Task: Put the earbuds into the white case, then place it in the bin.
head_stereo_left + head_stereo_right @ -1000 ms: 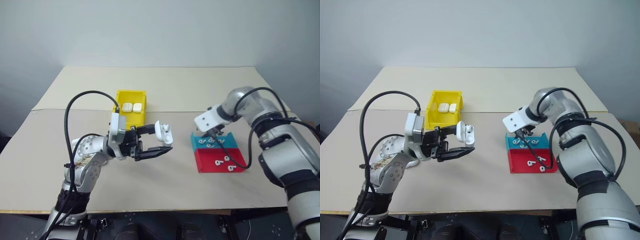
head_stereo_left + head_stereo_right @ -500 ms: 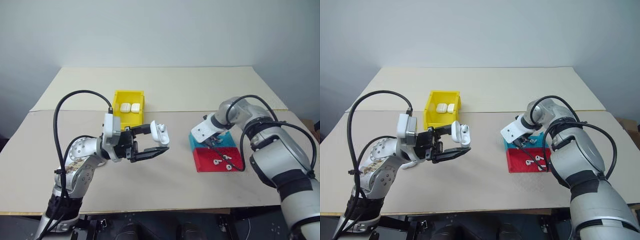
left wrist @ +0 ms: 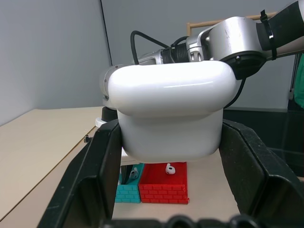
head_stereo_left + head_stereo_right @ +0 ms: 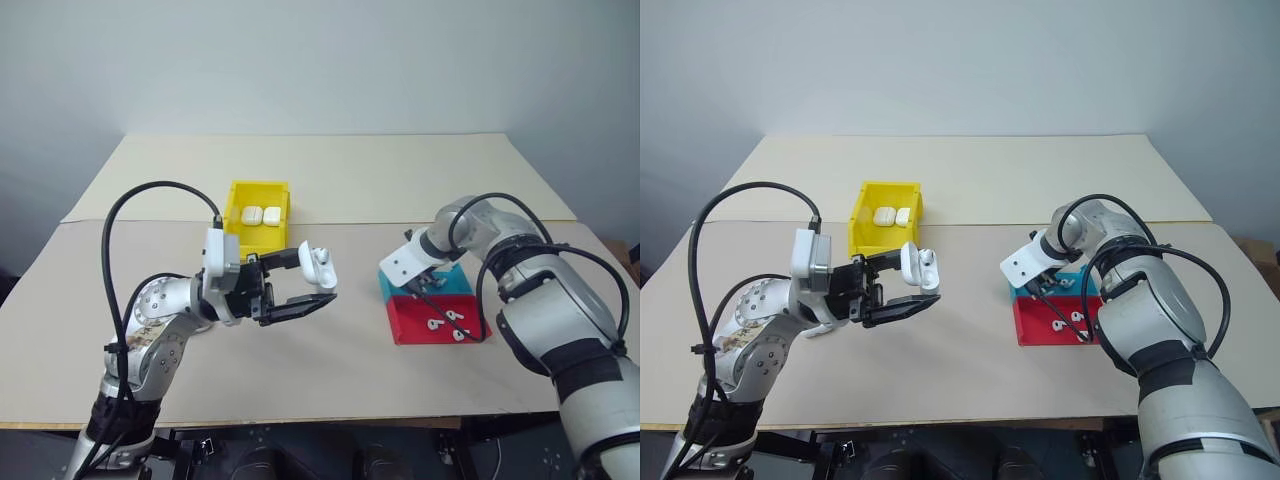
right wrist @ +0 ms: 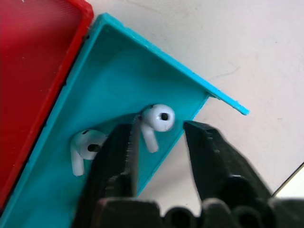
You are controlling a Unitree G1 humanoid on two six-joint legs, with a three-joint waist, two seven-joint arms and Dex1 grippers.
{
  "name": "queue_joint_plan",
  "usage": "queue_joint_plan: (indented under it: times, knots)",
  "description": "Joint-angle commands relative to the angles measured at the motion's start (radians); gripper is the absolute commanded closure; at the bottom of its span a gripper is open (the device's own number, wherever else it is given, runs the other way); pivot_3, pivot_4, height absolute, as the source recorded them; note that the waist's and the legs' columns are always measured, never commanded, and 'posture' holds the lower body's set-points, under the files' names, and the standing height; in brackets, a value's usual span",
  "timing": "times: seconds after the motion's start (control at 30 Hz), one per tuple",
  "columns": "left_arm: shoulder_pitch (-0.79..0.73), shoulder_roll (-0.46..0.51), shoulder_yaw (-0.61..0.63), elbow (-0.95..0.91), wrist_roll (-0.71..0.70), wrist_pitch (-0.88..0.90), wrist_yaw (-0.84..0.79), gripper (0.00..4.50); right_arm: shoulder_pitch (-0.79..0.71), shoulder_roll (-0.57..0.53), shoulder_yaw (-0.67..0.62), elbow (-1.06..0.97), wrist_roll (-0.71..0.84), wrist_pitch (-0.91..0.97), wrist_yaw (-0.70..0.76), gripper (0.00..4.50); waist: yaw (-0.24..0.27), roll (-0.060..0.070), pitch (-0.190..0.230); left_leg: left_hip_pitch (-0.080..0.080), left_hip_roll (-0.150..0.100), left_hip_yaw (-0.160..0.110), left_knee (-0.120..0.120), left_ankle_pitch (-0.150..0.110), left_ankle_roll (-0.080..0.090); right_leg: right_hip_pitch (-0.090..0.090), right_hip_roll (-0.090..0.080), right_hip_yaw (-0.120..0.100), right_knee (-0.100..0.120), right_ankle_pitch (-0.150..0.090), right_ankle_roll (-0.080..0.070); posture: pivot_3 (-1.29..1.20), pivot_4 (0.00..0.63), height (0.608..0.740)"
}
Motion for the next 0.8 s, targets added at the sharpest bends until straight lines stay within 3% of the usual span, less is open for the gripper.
queue_joint_plan:
  times: [0.03,0.37,0.47,0.53,0.6,0.67,0.8]
  knots:
    - [-0.003,0.007,0.020,-0.043,-0.019,-0.007,0.010,1.72,-0.002,0.002,-0.015,0.007,-0.002,-0.001,0.007,3.87,0.000,0.000,0.000,0.000,0.000,0.000,0.000,0.000,0.000,0.000,0.000,0.000,0.000,0.000,0.000,0.00,0.150,0.740]
    - [-0.028,0.006,0.008,-0.019,-0.028,-0.004,-0.008,1.72,0.011,-0.039,-0.134,-0.013,0.107,0.036,0.087,3.88,0.000,0.000,0.000,0.000,0.000,0.000,-0.001,0.000,0.000,0.000,0.000,0.000,0.000,0.000,0.000,0.00,0.150,0.740]
    - [-0.055,-0.005,-0.007,0.010,-0.035,-0.004,-0.028,1.72,-0.014,-0.093,-0.253,-0.060,0.235,0.077,0.173,3.88,0.006,0.002,0.002,-0.001,0.000,0.000,-0.001,0.000,0.000,0.000,0.000,0.000,0.000,0.000,0.000,0.00,0.150,0.740]
    - [-0.077,-0.027,-0.027,0.039,-0.031,-0.012,-0.041,1.72,0.005,-0.139,-0.378,-0.163,0.401,0.162,0.290,3.88,0.007,0.003,0.002,-0.001,0.000,0.000,-0.001,0.000,0.000,0.000,0.000,0.000,-0.001,0.000,0.000,0.00,0.150,0.740]
    - [-0.095,-0.049,-0.041,0.063,-0.026,-0.018,-0.049,1.72,0.069,-0.179,-0.487,-0.342,0.564,0.307,0.379,3.88,0.008,0.003,0.002,-0.001,-0.001,0.000,0.000,0.000,0.000,0.000,0.000,0.000,-0.002,0.000,0.000,0.00,0.150,0.740]
    - [-0.116,-0.069,-0.053,0.092,-0.018,-0.022,-0.062,1.72,0.185,-0.195,-0.616,-0.641,0.794,0.624,0.386,3.88,0.008,0.003,0.002,-0.001,0.000,0.000,0.000,0.000,0.000,0.001,0.000,-0.001,-0.002,0.000,0.000,0.00,0.150,0.740]
    - [-0.174,-0.108,-0.077,0.168,0.004,-0.037,-0.077,1.72,0.447,-0.187,-0.850,-1.262,1.282,1.255,0.099,3.88,0.015,0.003,0.002,-0.001,0.000,-0.002,0.000,0.000,0.000,0.001,0.000,-0.002,0.000,0.000,0.000,0.00,0.150,0.740]
